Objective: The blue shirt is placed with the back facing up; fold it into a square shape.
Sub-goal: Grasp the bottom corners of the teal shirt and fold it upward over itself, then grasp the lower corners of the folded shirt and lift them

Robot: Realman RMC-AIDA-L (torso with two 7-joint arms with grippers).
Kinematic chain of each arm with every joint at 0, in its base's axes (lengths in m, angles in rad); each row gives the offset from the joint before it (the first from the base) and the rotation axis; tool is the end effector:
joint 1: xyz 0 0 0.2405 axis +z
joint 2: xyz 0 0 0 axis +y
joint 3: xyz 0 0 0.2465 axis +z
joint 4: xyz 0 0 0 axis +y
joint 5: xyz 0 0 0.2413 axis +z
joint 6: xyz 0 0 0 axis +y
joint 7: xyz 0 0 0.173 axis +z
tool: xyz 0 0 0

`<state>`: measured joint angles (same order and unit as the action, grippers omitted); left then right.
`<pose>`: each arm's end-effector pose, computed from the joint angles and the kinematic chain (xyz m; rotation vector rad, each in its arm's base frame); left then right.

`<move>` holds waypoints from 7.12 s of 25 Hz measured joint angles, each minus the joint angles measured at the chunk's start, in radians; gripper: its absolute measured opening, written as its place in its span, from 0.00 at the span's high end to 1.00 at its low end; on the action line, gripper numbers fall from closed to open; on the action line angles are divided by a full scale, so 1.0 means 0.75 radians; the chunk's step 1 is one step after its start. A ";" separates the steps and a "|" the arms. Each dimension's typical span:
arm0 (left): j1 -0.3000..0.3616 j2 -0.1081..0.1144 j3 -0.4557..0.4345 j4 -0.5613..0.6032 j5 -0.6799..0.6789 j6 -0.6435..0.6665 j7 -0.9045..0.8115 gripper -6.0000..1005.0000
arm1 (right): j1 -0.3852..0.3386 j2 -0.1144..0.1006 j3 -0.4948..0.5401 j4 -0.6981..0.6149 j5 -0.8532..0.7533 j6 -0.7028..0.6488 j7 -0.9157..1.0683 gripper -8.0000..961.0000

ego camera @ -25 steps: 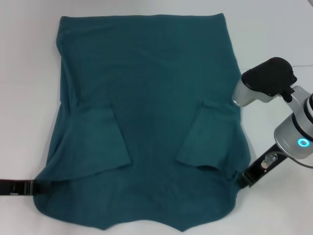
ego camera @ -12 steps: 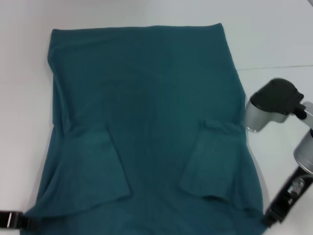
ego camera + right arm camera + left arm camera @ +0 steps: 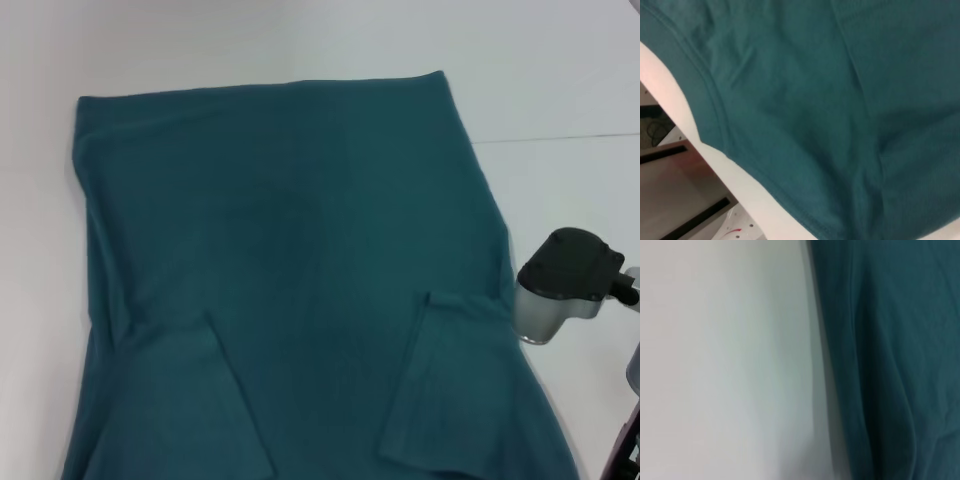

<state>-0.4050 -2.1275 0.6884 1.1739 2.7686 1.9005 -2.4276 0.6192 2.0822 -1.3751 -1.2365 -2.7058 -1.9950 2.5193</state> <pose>-0.3353 0.2713 0.0394 -2.2712 -1.9567 0.3298 0.2211 0.3105 -0.0112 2.6702 -1.2013 1.0889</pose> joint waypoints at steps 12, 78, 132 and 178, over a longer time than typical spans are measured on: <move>0.044 -0.041 -0.006 -0.003 -0.002 0.068 -0.003 0.98 | -0.077 0.002 -0.043 -0.025 0.083 0.000 0.024 0.95; -0.459 0.014 0.187 -0.211 -0.215 -1.235 0.074 0.99 | 0.271 -0.002 0.693 0.469 0.113 1.438 -0.003 0.95; -0.566 -0.005 0.286 -0.606 -0.200 -1.832 0.195 0.81 | 0.263 0.009 0.576 0.647 0.277 1.976 -0.016 0.76; -0.432 0.079 0.066 -0.206 0.000 -0.714 -0.341 0.07 | 0.159 -0.040 0.598 0.239 0.139 1.288 -0.009 0.03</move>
<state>-0.7293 -2.0683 0.7377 1.0197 2.7688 1.3651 -2.6835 0.7387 2.0519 -0.9269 -1.0574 -2.6016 -1.0289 2.5129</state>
